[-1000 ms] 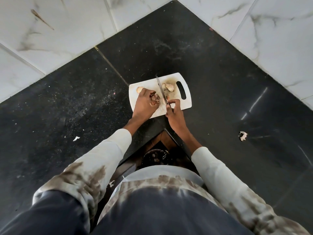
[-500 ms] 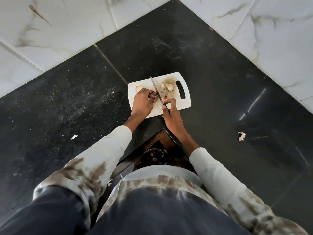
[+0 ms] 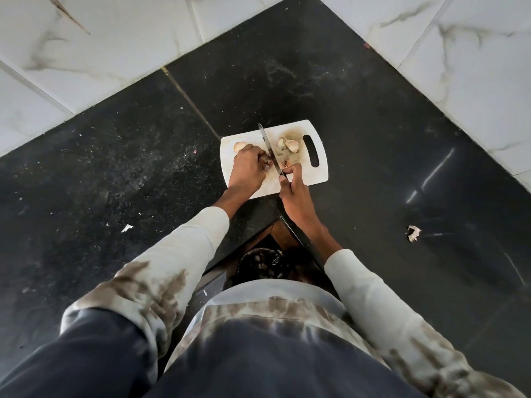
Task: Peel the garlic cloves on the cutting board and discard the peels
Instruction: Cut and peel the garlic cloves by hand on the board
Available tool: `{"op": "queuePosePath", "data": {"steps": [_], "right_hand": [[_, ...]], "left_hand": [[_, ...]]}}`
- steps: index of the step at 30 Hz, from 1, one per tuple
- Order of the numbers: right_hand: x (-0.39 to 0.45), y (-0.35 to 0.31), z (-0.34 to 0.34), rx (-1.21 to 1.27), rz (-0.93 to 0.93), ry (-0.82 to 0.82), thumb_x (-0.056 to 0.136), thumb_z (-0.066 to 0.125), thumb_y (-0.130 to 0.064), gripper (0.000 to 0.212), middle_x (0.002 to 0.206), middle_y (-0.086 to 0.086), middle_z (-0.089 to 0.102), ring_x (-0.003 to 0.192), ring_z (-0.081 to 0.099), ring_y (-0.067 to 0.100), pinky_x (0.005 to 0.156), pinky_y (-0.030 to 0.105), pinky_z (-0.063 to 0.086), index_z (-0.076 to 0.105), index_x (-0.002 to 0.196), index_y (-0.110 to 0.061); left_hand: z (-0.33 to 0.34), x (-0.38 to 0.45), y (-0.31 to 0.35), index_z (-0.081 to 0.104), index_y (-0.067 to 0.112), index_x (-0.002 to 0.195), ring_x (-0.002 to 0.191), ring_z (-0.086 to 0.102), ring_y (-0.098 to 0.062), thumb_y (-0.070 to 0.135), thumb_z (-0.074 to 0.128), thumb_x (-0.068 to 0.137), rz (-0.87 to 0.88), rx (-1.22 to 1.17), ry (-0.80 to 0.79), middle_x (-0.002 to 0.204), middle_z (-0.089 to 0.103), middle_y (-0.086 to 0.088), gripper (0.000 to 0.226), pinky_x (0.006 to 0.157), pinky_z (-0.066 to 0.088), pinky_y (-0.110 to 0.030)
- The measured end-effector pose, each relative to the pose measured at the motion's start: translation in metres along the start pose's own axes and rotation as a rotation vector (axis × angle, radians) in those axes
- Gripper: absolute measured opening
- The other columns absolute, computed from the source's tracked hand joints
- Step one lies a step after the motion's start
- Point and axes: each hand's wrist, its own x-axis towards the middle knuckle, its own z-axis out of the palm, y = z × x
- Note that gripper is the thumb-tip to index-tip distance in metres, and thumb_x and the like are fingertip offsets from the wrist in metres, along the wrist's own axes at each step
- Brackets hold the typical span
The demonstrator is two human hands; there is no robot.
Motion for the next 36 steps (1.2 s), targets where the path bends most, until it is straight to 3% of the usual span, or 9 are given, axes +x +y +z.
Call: {"op": "queuePosePath", "data": {"steps": [2, 3, 6, 15, 21, 27, 30, 33, 36], "right_hand": [[-0.001, -0.001, -0.003, 0.001, 0.006, -0.007, 0.11, 0.042, -0.023, 0.011, 0.079, 0.023, 0.058, 0.059, 0.049, 0.036, 0.061, 0.054, 0.051, 0.035, 0.114, -0.03], [-0.002, -0.002, -0.004, 0.001, 0.005, -0.012, 0.11, 0.042, -0.022, 0.012, 0.08, 0.021, 0.059, 0.06, 0.05, 0.035, 0.062, 0.053, 0.051, 0.034, 0.114, -0.03], [-0.002, -0.003, -0.005, -0.018, -0.017, -0.019, 0.111, 0.043, -0.019, 0.011, 0.073, 0.0, 0.053, 0.053, 0.044, 0.011, 0.057, 0.041, 0.044, 0.036, 0.119, -0.022], [0.006, -0.002, 0.004, -0.124, -0.044, 0.027, 0.109, 0.046, -0.014, 0.017, 0.065, -0.016, 0.048, 0.046, 0.045, 0.01, 0.047, 0.026, 0.028, 0.041, 0.125, -0.014], [0.017, 0.001, 0.006, -0.113, -0.015, 0.007, 0.11, 0.045, -0.018, 0.019, 0.065, -0.009, 0.052, 0.045, 0.048, 0.015, 0.045, 0.03, 0.031, 0.04, 0.129, -0.016], [0.021, 0.003, 0.01, -0.087, -0.002, 0.011, 0.11, 0.045, -0.019, 0.025, 0.059, -0.009, 0.051, 0.044, 0.049, 0.016, 0.05, 0.03, 0.032, 0.041, 0.135, -0.014], [0.024, 0.0, 0.014, -0.076, 0.015, 0.013, 0.111, 0.045, -0.02, 0.04, 0.074, -0.012, 0.058, 0.048, 0.051, 0.012, 0.049, 0.036, 0.034, 0.034, 0.149, -0.014], [0.029, -0.002, 0.014, -0.063, 0.009, 0.013, 0.111, 0.045, -0.021, 0.049, 0.094, -0.002, 0.068, 0.055, 0.06, 0.02, 0.051, 0.037, 0.045, 0.027, 0.156, -0.018], [0.027, 0.0, 0.011, -0.04, 0.029, -0.004, 0.111, 0.045, -0.02, 0.04, 0.085, 0.004, 0.069, 0.052, 0.059, 0.023, 0.05, 0.038, 0.041, 0.034, 0.149, -0.016]], "left_hand": [[0.0, 0.002, -0.001, 0.075, 0.005, 0.111, 0.097, 0.064, -0.021, 0.001, 0.074, 0.088, 0.011, 0.018, -0.014, 0.109, 0.071, -0.01, 0.023, 0.079, 0.053, -0.029], [0.0, 0.003, -0.001, 0.075, 0.005, 0.111, 0.098, 0.064, -0.023, 0.001, 0.074, 0.088, 0.009, 0.025, -0.02, 0.109, 0.071, -0.01, 0.023, 0.081, 0.055, -0.03], [0.001, 0.006, 0.001, 0.073, 0.004, 0.111, 0.101, 0.064, -0.025, 0.0, 0.073, 0.088, -0.004, 0.037, -0.019, 0.111, 0.07, -0.011, 0.023, 0.08, 0.052, -0.03], [0.002, 0.008, 0.001, 0.071, 0.003, 0.111, 0.102, 0.064, -0.03, -0.005, 0.071, 0.083, 0.017, 0.1, -0.049, 0.113, 0.068, -0.012, 0.029, 0.08, 0.049, -0.032], [0.003, 0.007, 0.0, 0.071, 0.002, 0.111, 0.101, 0.063, -0.03, -0.006, 0.069, 0.083, 0.046, 0.114, -0.056, 0.111, 0.068, -0.012, 0.03, 0.081, 0.051, -0.035], [0.004, 0.01, -0.003, 0.071, 0.003, 0.105, 0.097, 0.061, -0.029, -0.007, 0.065, 0.082, 0.054, 0.121, -0.066, 0.107, 0.068, -0.011, 0.025, 0.075, 0.043, -0.03], [0.004, 0.011, -0.005, 0.072, 0.003, 0.102, 0.095, 0.061, -0.029, -0.004, 0.067, 0.083, 0.064, 0.125, -0.064, 0.105, 0.068, -0.012, 0.02, 0.075, 0.045, -0.032], [0.002, 0.012, -0.006, 0.073, 0.005, 0.101, 0.094, 0.061, -0.028, -0.002, 0.068, 0.084, 0.078, 0.12, -0.073, 0.101, 0.068, -0.01, 0.019, 0.076, 0.049, -0.034], [0.002, 0.01, -0.007, 0.075, 0.007, 0.104, 0.094, 0.061, -0.026, -0.001, 0.069, 0.085, 0.063, 0.097, -0.06, 0.102, 0.07, -0.008, 0.022, 0.076, 0.047, -0.031]]}}
